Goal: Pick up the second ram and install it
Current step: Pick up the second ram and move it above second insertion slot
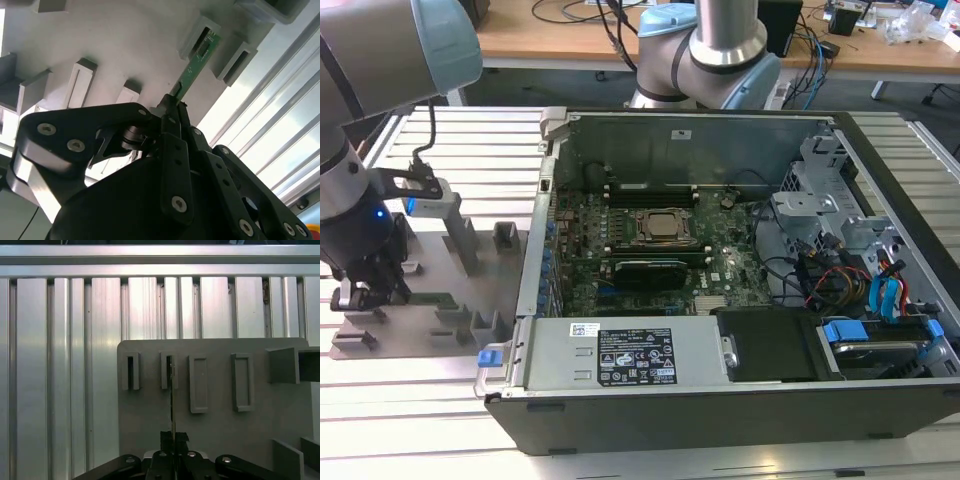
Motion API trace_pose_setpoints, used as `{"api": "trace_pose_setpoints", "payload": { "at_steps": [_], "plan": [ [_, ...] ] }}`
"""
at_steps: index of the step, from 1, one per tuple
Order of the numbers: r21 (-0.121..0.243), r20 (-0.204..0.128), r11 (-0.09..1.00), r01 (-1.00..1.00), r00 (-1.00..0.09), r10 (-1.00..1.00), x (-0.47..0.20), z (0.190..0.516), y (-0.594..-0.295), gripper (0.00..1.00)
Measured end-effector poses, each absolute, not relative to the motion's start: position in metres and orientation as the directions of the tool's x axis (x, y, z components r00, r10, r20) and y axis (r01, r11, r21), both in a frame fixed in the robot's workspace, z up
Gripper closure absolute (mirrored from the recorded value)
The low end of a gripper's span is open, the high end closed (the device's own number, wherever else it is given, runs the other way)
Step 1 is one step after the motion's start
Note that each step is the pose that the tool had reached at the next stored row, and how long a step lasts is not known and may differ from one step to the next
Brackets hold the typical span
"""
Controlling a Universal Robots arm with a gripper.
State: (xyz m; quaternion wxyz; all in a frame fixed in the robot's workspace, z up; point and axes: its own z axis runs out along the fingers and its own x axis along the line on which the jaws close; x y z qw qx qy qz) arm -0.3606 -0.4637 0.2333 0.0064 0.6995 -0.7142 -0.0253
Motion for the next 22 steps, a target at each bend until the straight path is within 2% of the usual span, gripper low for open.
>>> {"api": "trace_pose_setpoints", "payload": {
  "at_steps": [13, 22],
  "plan": [
    [0.045, -0.026, 0.020, -0.999, -0.021, -0.999, -0.361, 0.237, -0.464, 0.87],
    [0.046, -0.026, 0.020, -0.999, -0.021, -0.999, -0.361, 0.259, -0.464, 0.87]
  ]
}}
